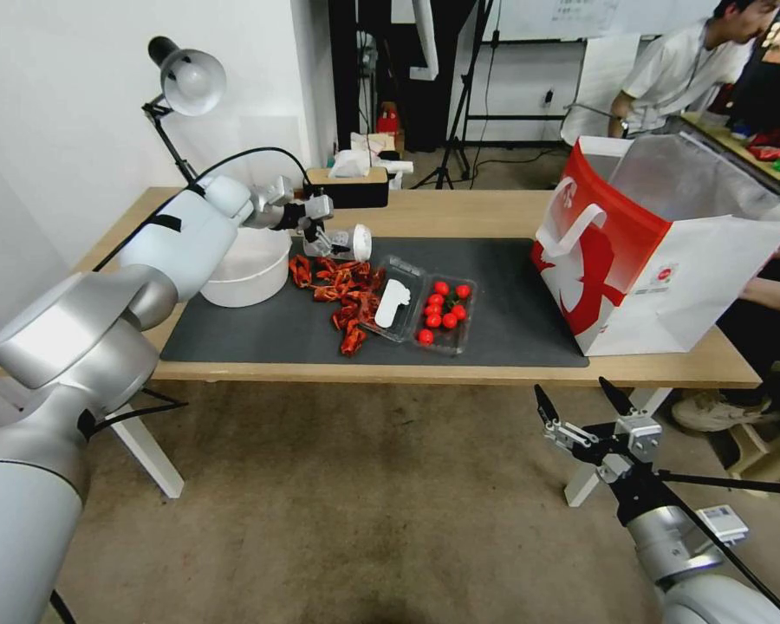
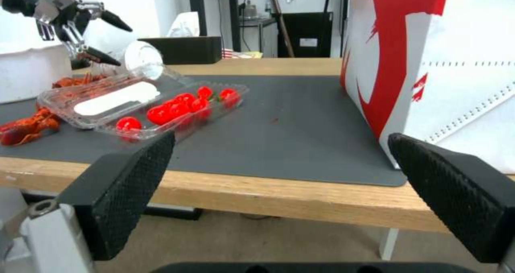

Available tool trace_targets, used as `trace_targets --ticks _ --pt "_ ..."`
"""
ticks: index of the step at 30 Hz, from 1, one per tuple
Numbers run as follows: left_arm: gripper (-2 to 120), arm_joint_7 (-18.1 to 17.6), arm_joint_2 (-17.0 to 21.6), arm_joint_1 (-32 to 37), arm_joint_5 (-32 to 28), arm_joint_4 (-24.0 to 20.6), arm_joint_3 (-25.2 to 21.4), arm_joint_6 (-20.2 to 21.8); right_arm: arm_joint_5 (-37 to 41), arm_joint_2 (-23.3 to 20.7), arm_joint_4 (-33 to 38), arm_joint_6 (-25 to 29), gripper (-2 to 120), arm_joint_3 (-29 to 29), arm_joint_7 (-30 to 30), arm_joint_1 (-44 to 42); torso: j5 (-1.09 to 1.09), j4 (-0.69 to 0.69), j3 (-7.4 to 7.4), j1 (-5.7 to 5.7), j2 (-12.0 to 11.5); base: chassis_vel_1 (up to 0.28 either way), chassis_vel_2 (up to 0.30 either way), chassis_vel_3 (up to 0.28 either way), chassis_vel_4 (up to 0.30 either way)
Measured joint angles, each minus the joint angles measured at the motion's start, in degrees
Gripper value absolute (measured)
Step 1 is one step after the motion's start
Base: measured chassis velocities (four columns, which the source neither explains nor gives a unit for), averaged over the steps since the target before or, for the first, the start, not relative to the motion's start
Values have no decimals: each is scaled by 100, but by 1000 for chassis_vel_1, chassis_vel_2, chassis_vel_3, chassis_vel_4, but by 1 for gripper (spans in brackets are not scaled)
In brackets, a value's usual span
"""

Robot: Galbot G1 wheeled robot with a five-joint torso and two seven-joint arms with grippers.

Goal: Pick up the trash from the table and place it into the takeout bag.

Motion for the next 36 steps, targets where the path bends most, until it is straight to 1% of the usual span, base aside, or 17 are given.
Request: trace_targets --ticks 9,14,25,32,35,36 --pt "100 37 -6 -15 186 28 5 -29 1 1 22 3 100 0 0 0 0 0 0 0 0 0 0 0 0" --pt "100 -61 -28 -15 387 87 -22 -32 -3 2 38 3 100 -1 3 -13 0 0 0 0 0 0 0 0 0" --pt "100 -128 -135 -4 404 269 -126 -32 -23 15 70 3 100 -7 13 -28 0 0 0 0 0 0 0 0 0" --pt "100 -123 -153 58 473 280 -130 -35 -25 24 85 3 100 22 17 -66 0 0 0 0 0 0 0 0 0" --pt "94 -132 -160 76 485 280 -135 -40 -29 33 85 3 100 22 17 -66 0 0 0 0 0 0 0 0 0" --pt "87 -154 -167 95 492 280 -149 -46 -33 39 85 3 100 21 17 -66 0 0 0 0 0 0 0 0 0"
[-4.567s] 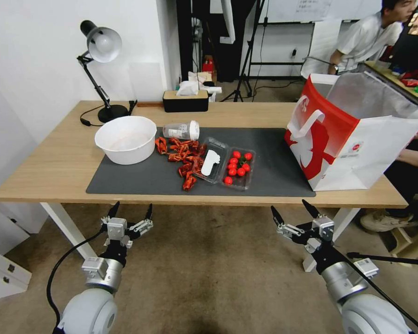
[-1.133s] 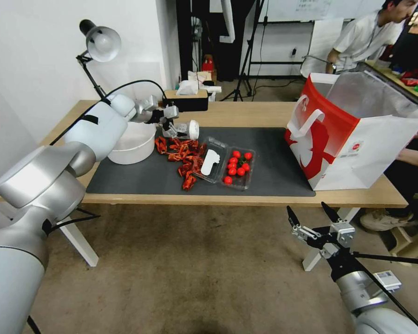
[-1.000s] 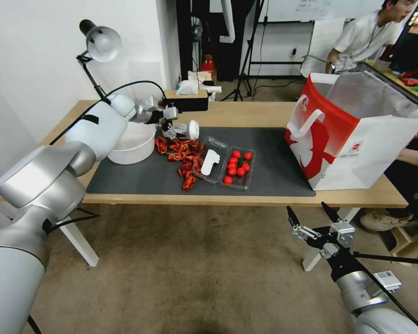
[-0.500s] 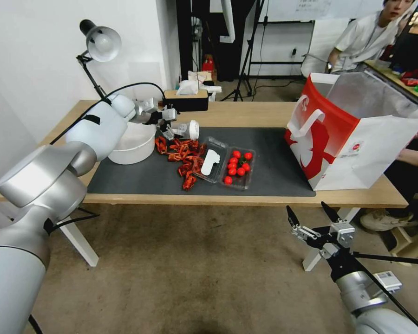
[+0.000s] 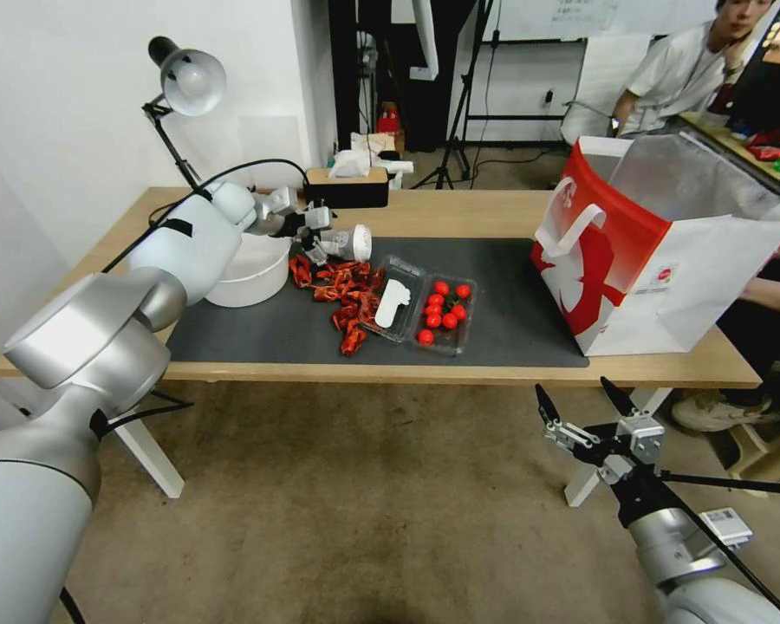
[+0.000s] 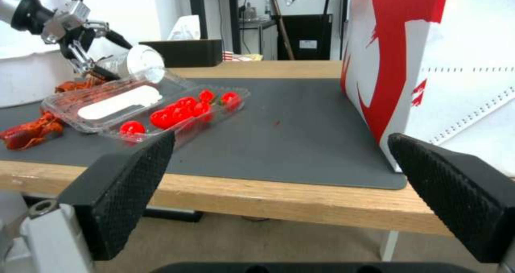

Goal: Pick up the trash from the table and place it into the takeout bag.

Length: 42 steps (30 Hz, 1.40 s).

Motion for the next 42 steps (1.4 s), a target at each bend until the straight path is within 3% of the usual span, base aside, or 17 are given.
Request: trace_targets --ticks 5,7,9,15,19,26,28,29,31,32,34,36,38,39,41,42 --pt "74 -34 -2 24 15 1 -32 -22 -5 12 0 0 100 -2 0 0 0 0 0 0 0 0 0 0 0" --pt "62 -35 6 29 18 1 -50 -46 -6 13 4 0 100 -2 0 -7 0 1 0 0 0 0 0 0 0" --pt "60 -34 7 31 18 1 -55 -53 -7 13 5 0 100 -2 0 -7 0 0 0 0 0 0 0 0 0" --pt "34 -29 51 71 14 -32 -98 -126 -10 26 24 0 100 -2 1 -10 0 0 0 0 0 0 0 0 0" --pt "28 -31 83 96 -18 -118 -209 -140 -11 32 29 0 100 -1 2 -16 -1 1 1 0 0 0 0 0 0" --pt "11 -230 272 -44 -1057 -1137 -335 46 -12 39 34 3 100 24 4 -38 1 2 0 0 0 0 0 0 0" --pt "5 -469 256 -159 -1509 -1578 -271 229 -16 48 34 6 100 21 8 -26 2 1 0 0 0 0 0 0 0" --pt "5 -469 256 -159 -1509 -1578 -271 229 -16 48 34 6 100 21 8 -26 2 1 0 0 0 0 0 0 0" --pt "2 -896 174 -259 -2027 -2064 -94 360 -43 64 38 6 100 0 14 -11 2 1 0 0 0 0 0 0 0" --pt "2 -896 174 -259 -2027 -2064 -94 360 -43 64 38 6 100 0 14 -11 2 1 0 0 0 0 0 0 0" --pt "2 -1441 74 -325 -2695 -2721 213 537 -79 95 42 6 100 -9 22 -10 1 -1 0 0 0 0 0 0 0" --pt "2 -1507 64 -331 -2795 -2807 252 575 -82 101 42 6 100 -9 23 -11 1 -2 0 0 -1 0 0 0 0" --pt "2 -2249 -76 -370 -4117 -3658 575 953 -94 137 43 7 100 5 27 -39 2 0 0 0 0 0 0 0 0" --pt "2 -2249 -76 -370 -4117 -3658 575 953 -94 137 43 7 100 5 27 -39 2 0 0 0 0 0 0 0 0" --pt "2 -3002 -290 -394 -5308 -4284 762 1245 -97 162 43 10 100 47 27 -73 2 -3 0 -1 0 0 0 0 0" --pt "2 -3002 -290 -394 -5308 -4284 762 1245 -97 162 43 10 100 47 27 -73 2 -3 0 -1 0 0 0 0 0"
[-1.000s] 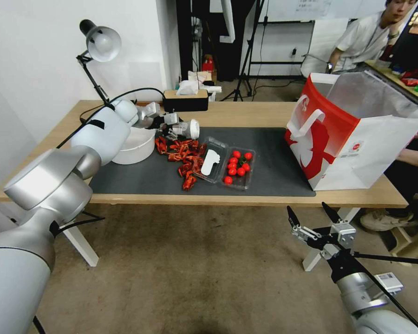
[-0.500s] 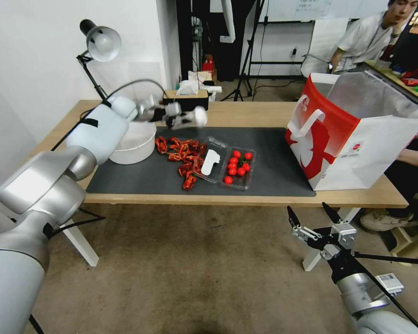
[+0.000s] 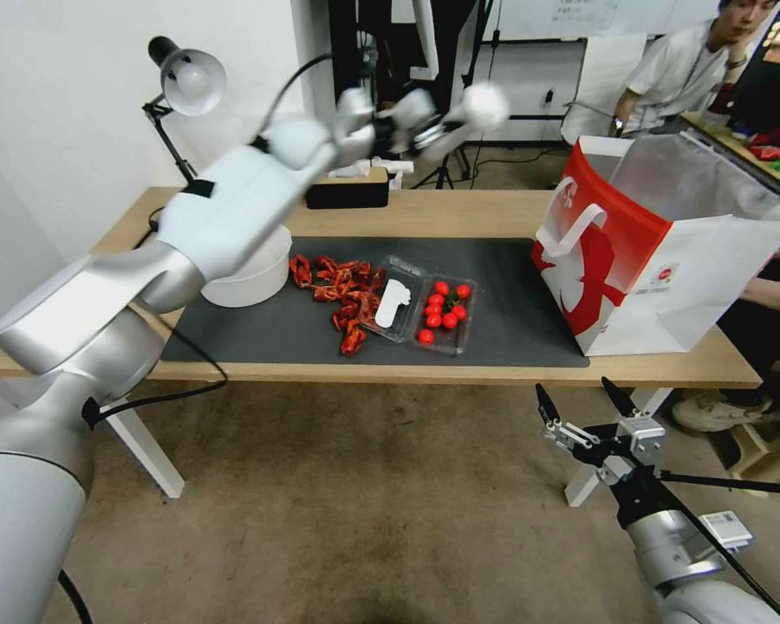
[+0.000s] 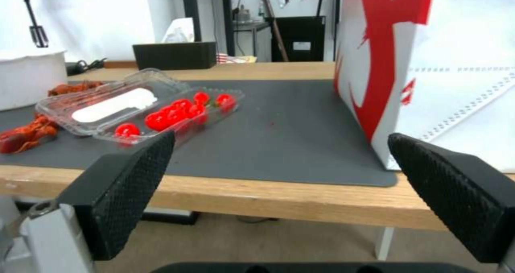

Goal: Pick up the trash from the table and place it into the takeout bag.

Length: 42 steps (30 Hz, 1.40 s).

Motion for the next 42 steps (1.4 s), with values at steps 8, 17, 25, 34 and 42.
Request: trace_targets --ticks 8,17,25,34,42 --pt "2 -776 -635 -121 -956 -557 410 234 -64 115 0 8 100 -13 -5 -31 0 1 0 0 0 0 0 0 0" --pt "2 -825 -1126 51 -879 -287 656 73 -94 209 -13 76 100 12 -31 -87 -2 3 0 0 0 0 0 0 0" --pt "2 -788 -1142 153 -775 -283 831 39 -94 245 -23 81 100 40 -44 -111 -2 3 0 1 0 0 0 0 0" --pt "29 -784 -1037 241 -614 -397 969 -12 -66 239 -61 82 100 83 -96 -108 -2 2 0 1 0 0 0 0 0" --pt "60 -894 -1032 189 -615 -404 989 14 -73 230 -33 82 100 24 -108 -54 -2 3 1 1 0 0 0 0 0"
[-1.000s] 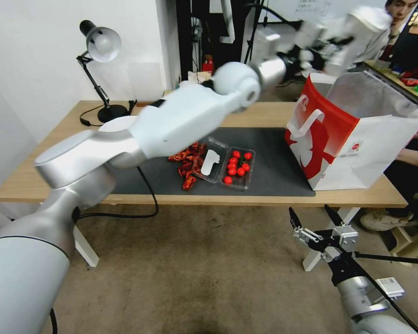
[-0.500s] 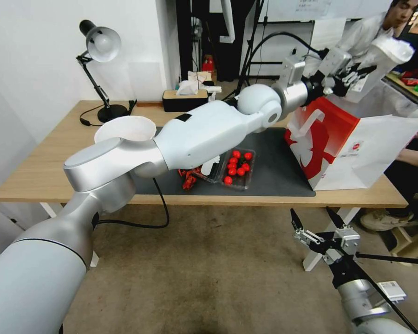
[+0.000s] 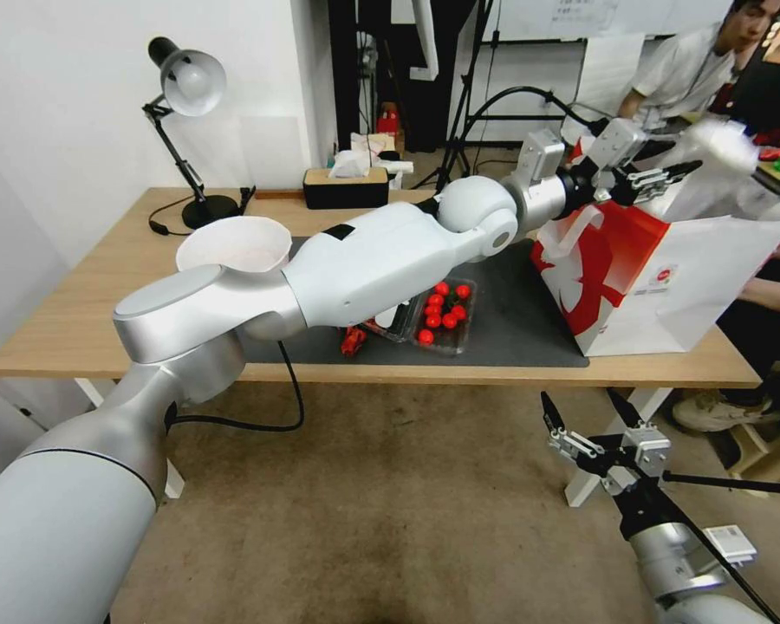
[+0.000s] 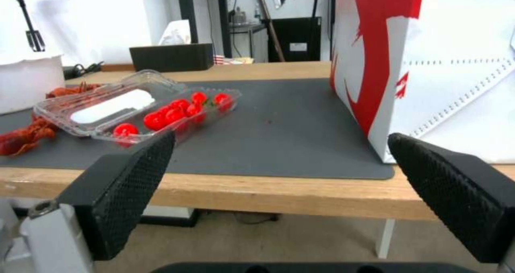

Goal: Pick up the trash from the table and place it into the takeout bag.

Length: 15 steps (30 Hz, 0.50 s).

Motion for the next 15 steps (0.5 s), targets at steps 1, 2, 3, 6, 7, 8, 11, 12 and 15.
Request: trace_targets --ticks 1,2,3,6,7,8,11,12,15 --pt "60 0 0 0 0 0 0 0 0 0 0 0 100 0 0 0 0 0 0 0 0 0 0 0 0" --pt "66 -51 1 -1 0 -5 0 4 1 -5 0 0 100 5 2 -5 0 0 0 0 0 0 0 0 0" --pt "71 -79 12 1 0 -16 0 6 3 -6 0 0 100 11 2 -16 0 -1 0 0 0 0 0 0 0" --pt "78 -113 52 8 0 -58 -3 9 5 1 0 0 100 16 2 -32 0 0 0 0 0 0 0 0 0" --pt "86 -174 108 20 0 -127 -23 21 5 12 0 0 100 17 2 -43 0 -1 0 0 0 0 0 0 0" --pt "89 -215 146 28 0 -170 -47 26 6 16 1 0 100 17 2 -48 0 -1 0 0 0 0 0 0 0" --pt "98 -417 314 91 0 -371 -153 41 6 22 15 0 100 17 2 -53 0 -1 0 0 0 0 0 0 0" --pt "98 -417 314 91 0 -371 -153 41 6 22 15 0 100 17 2 -53 0 -1 0 0 0 0 0 0 0" --pt "99 -870 692 248 0 -859 -317 207 7 22 24 0 100 18 3 -54 -1 -3 0 0 0 0 0 0 0"
